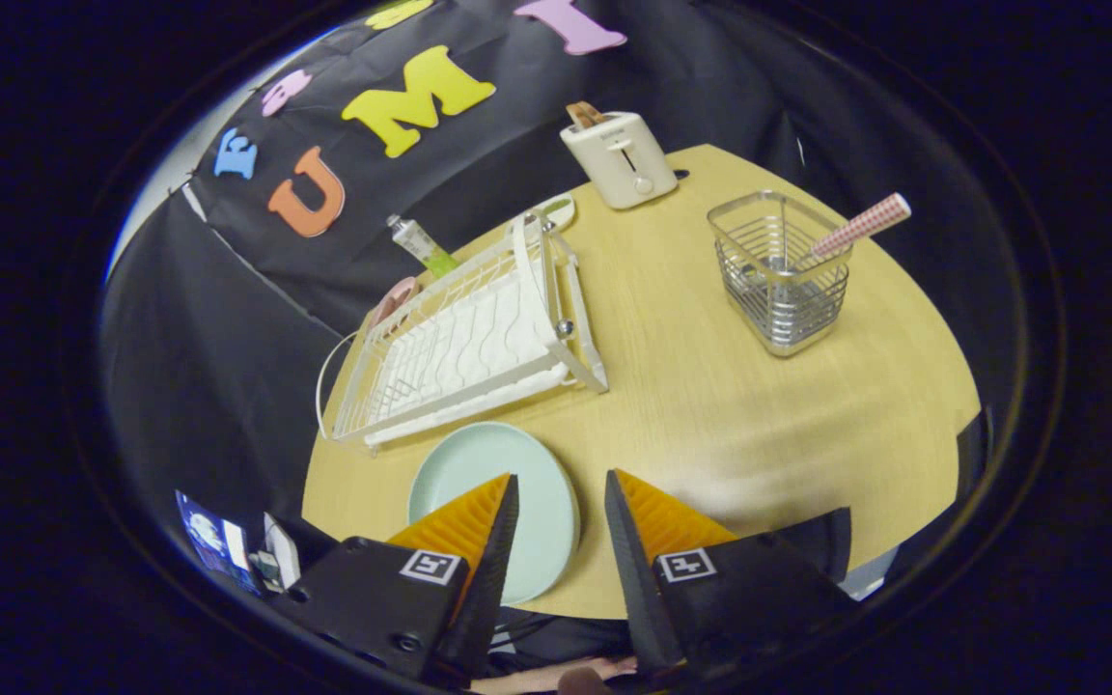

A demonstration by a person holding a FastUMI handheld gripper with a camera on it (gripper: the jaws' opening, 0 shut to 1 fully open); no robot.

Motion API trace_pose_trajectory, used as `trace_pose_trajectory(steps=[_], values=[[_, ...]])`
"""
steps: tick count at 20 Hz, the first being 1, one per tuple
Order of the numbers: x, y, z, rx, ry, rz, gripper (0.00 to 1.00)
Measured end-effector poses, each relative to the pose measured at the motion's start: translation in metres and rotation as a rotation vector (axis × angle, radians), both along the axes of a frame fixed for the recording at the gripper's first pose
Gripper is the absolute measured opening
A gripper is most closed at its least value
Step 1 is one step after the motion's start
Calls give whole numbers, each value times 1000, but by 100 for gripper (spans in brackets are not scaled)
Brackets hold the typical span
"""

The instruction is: Take the plate from the dish rack, then take the spoon from the basket and place it into the plate.

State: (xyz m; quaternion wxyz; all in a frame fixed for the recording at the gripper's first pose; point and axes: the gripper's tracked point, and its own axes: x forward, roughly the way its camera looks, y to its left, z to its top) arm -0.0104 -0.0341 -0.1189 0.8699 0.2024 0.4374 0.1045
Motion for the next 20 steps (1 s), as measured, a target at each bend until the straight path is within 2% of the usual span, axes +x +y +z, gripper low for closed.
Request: trace_pose_trajectory(steps=[3,6,13,14,20], values=[[-3,-30,19,-149,-172,-9,64],[-12,-55,39,-257,-320,-26,73],[-21,-122,83,-515,-654,-158,82],[-20,-127,84,-519,-677,-167,88],[9,-169,56,-437,-696,-259,88]])
